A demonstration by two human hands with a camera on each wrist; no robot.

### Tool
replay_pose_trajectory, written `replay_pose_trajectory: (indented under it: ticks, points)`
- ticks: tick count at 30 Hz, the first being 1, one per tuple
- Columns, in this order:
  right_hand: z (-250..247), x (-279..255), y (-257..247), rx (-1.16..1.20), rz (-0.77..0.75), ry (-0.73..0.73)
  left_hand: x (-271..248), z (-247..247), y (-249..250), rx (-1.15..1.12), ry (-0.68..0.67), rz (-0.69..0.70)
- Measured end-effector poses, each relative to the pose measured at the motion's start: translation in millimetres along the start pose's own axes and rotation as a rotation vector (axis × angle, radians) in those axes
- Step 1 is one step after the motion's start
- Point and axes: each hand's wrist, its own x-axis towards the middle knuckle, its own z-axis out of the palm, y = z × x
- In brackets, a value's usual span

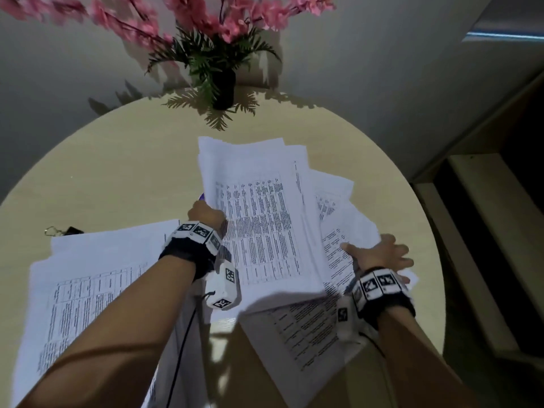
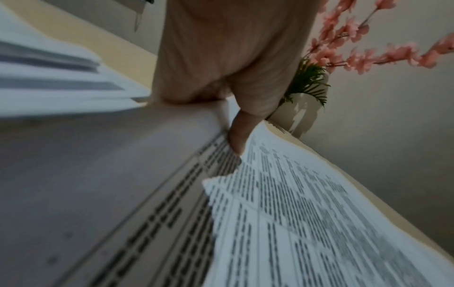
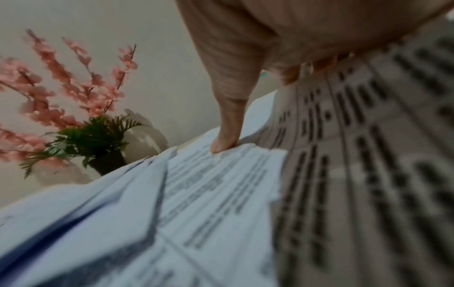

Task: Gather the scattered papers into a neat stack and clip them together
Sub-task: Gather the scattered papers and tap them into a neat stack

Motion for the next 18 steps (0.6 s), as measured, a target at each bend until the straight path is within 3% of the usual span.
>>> replay_pose_trajectory:
  ticks: [3, 9, 12, 15, 18]
  points:
    - [1.6, 13.5, -23.1, -0.104, -0.075, -0.087, -2.7, -2.1, -3.1, 0.055, -0.071, 0.103]
    - [10.0, 10.2, -81.6, 0.096, -0.329, -0.182, -13.6, -12.0, -14.6, 0.174, -0.217, 0.148]
    - [9.2, 5.0, -100.5, 0.214, -0.437, -0.162, -21.7, -8.7, -11.4, 0.197, -0.177, 0.177]
    - [-8.0, 4.4, -85.2, 0.227, -0.281, 0.063, -26.9, -6.7, -13.8, 0.097, -0.094, 0.17]
    - [-17.5, 8.3, -39.6, 0.245, 0.075, 0.045, -25.0, -3.1, -21.6, -0.034, -0.079, 0.123]
